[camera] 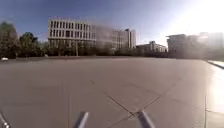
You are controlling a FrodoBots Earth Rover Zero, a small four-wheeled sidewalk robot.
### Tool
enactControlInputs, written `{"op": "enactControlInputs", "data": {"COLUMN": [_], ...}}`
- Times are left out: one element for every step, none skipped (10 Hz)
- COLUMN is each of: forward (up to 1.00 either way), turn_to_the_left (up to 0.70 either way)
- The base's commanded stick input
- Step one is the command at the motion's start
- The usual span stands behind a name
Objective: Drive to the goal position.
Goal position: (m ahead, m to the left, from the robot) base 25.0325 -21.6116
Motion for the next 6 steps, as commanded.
{"op": "enactControlInputs", "data": {"forward": [0.00, 0.56, 1.00, 1.00, 1.00, 1.00], "turn_to_the_left": [-0.45, -0.35, -0.27, -0.27, -0.08, 0.00]}}
